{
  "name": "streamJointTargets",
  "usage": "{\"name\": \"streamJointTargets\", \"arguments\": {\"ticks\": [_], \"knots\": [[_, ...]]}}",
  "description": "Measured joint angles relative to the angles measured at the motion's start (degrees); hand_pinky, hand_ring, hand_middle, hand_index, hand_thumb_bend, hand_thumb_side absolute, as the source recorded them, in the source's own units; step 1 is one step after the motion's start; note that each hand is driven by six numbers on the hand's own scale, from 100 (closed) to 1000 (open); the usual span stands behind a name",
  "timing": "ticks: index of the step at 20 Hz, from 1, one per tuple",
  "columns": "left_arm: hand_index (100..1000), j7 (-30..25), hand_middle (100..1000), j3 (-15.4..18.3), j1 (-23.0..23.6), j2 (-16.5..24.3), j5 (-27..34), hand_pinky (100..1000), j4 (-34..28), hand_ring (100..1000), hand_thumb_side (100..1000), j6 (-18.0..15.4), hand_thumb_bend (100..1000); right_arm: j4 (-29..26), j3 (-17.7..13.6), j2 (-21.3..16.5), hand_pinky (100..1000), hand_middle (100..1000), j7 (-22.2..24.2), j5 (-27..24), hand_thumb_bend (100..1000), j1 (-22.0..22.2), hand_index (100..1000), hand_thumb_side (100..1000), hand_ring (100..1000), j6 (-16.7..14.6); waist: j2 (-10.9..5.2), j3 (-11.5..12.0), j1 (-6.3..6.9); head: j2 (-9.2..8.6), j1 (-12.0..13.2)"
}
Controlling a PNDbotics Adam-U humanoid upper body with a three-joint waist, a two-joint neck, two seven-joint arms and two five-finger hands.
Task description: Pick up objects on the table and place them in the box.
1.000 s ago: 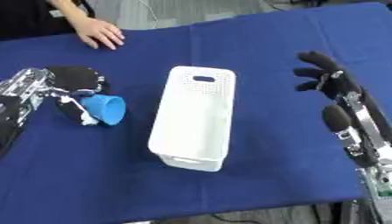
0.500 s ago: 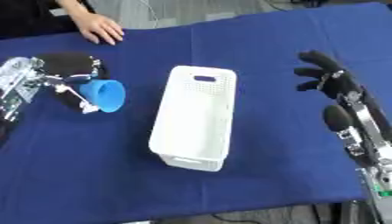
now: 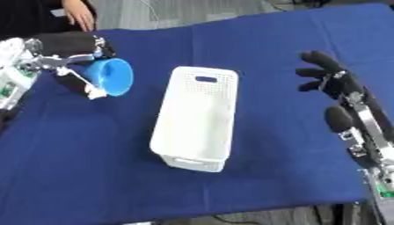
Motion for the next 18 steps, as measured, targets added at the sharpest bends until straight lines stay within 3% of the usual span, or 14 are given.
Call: {"name": "streamJointTargets", "arguments": {"ticks": [18], "knots": [[485, -3.66, 380, -1.28, -9.89, -11.8, 0.84, 100, 5.93, 190, 403, -0.31, 100, 0.28, 0.33, 0.02, 716, 920, 0.54, -0.29, 556, 0.01, 1000, 1000, 842, -0.01, -0.34, -0.45, -0.04, -0.01, 1.47]]}}
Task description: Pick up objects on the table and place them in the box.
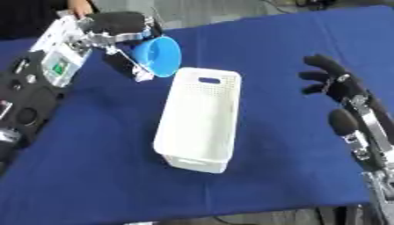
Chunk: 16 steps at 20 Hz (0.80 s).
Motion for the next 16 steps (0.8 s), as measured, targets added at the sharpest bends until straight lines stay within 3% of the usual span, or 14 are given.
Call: {"name": "streamJointTargets", "arguments": {"ticks": [16], "knots": [[501, 0.07, 390, -1.0, -2.76, -9.63, -5.0, 100, 5.78, 203, 417, -0.77, 100, 0.0, 0.4, 0.81, 716, 920, 0.64, -0.38, 558, -0.15, 1000, 1000, 843, -0.13, -0.01, -0.7, -0.43, 0.01, 1.1]]}}
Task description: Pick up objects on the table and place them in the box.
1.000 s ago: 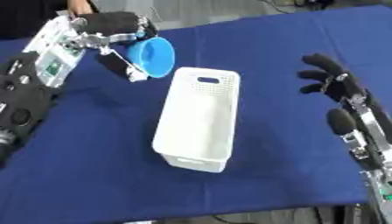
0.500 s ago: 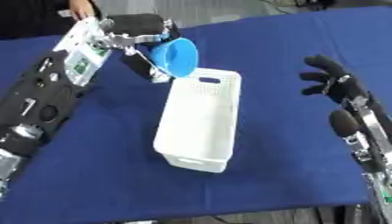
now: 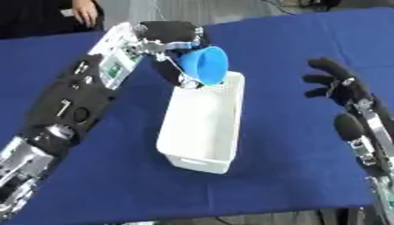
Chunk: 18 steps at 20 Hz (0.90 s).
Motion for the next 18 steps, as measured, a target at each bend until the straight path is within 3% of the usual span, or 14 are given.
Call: {"name": "streamJointTargets", "arguments": {"ticks": [3, 4, 6, 7, 8, 9, 12, 18], "knots": [[526, 0.63, 413, -0.35, 0.02, -1.1, -1.94, 100, 1.01, 233, 422, -0.63, 121, 0.0, 0.12, 0.14, 716, 920, 0.1, -0.12, 558, -0.31, 1000, 1000, 843, -0.07, 0.01, 0.0, -0.04, 0.0, 0.32], [593, 0.9, 484, -0.46, 0.05, -1.39, -2.61, 166, 1.27, 342, 476, -0.9, 249, 0.0, 0.15, 0.14, 716, 920, 0.11, -0.14, 558, -0.31, 1000, 1000, 843, -0.07, 0.01, -0.01, -0.05, 0.0, 0.37], [686, 1.54, 596, -0.88, 0.34, -1.78, -4.15, 404, 1.72, 493, 581, -1.55, 408, 0.0, 0.18, 0.14, 716, 920, 0.11, -0.2, 558, -0.31, 1000, 1000, 843, -0.07, 0.02, -0.01, -0.05, 0.0, 0.38], [713, 1.93, 640, -1.13, 0.74, -1.81, -5.12, 469, 1.94, 540, 630, -1.93, 472, 0.0, 0.21, 0.14, 716, 920, 0.11, -0.22, 558, -0.31, 1000, 1000, 843, -0.07, 0.02, -0.01, -0.05, 0.0, 0.38], [781, 2.31, 726, -1.32, 1.12, -1.81, -6.03, 573, 2.18, 646, 712, -2.31, 594, 0.0, 0.25, 0.14, 716, 920, 0.11, -0.23, 558, -0.31, 1000, 1000, 843, -0.07, 0.03, 0.01, -0.06, 0.0, 0.38], [833, 2.73, 779, -1.4, 1.38, -1.9, -6.93, 636, 2.42, 723, 775, -2.73, 681, 0.0, 0.27, 0.14, 716, 920, 0.11, -0.24, 558, -0.31, 1000, 1000, 843, -0.07, 0.03, 0.04, -0.07, 0.0, 0.38], [892, 4.02, 842, -1.57, 2.26, -2.24, -10.01, 707, 3.28, 800, 864, -4.02, 821, 0.0, 0.27, 0.14, 716, 920, 0.11, -0.25, 558, -0.31, 1000, 1000, 843, -0.07, 0.04, 0.15, -0.07, 0.0, 0.38], [919, 5.78, 866, -1.71, 3.14, -2.24, -15.21, 735, 5.44, 820, 870, -5.78, 831, 0.0, 0.27, 0.14, 716, 920, 0.11, -0.26, 559, -0.32, 1000, 1000, 843, -0.07, 0.05, 0.35, -0.1, 0.0, 0.38]]}}
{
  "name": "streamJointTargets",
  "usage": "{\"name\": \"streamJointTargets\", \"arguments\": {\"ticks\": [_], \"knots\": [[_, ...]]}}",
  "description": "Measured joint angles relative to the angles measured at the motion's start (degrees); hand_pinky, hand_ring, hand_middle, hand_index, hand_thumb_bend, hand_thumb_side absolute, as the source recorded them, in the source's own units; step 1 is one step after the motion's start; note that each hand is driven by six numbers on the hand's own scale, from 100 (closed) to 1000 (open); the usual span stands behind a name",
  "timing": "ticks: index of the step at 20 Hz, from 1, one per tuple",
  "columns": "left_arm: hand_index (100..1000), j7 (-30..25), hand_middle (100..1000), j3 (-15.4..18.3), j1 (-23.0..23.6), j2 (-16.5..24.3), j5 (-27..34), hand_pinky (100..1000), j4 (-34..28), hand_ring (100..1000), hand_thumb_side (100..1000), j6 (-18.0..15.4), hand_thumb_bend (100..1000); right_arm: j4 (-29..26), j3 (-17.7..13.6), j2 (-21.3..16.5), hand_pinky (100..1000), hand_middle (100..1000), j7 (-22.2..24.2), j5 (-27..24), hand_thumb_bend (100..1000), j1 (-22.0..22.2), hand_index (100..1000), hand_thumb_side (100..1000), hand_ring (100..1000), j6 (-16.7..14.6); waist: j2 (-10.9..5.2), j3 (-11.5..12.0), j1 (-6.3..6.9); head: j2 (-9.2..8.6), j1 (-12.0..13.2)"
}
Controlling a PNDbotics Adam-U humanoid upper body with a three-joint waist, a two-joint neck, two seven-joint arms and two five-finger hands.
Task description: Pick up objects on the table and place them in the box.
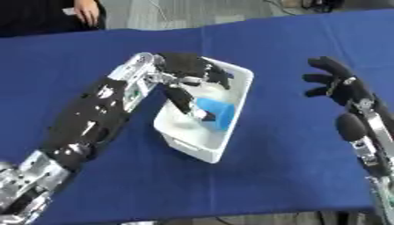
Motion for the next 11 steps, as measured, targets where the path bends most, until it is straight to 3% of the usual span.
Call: {"name": "streamJointTargets", "arguments": {"ticks": [11], "knots": [[924, 1.27, 868, 0.39, 0.45, 0.0, -2.87, 738, 1.58, 816, 869, -1.27, 806, 0.0, 0.0, 0.01, 716, 920, 0.0, 0.0, 558, 0.0, 1000, 1000, 842, 0.0, 0.01, 0.2, -0.16, 0.0, 0.0]]}}
